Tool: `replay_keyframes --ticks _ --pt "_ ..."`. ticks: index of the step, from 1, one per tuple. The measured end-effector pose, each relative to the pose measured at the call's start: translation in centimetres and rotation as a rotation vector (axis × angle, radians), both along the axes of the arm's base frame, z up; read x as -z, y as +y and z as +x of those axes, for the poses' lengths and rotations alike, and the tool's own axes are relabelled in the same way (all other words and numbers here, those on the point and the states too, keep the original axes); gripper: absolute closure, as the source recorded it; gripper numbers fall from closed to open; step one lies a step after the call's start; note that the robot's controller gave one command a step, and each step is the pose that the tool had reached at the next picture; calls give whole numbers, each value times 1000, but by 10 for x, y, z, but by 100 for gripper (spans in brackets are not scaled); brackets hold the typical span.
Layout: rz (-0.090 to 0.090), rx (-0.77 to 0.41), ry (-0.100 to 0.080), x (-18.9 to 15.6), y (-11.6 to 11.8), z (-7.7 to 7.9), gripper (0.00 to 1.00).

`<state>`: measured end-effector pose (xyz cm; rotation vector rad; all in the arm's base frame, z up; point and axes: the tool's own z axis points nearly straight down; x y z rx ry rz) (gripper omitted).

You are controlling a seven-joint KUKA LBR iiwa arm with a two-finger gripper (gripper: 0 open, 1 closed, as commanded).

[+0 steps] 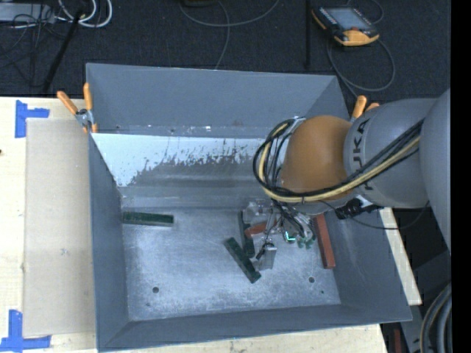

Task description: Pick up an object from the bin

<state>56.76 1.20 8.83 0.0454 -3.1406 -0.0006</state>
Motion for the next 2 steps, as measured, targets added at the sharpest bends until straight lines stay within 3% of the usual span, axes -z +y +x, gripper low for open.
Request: replay_keyframes --ticks 1,2 --pt "0 2 0 0 0 0 100" --pt "0 3 0 0 0 0 0"
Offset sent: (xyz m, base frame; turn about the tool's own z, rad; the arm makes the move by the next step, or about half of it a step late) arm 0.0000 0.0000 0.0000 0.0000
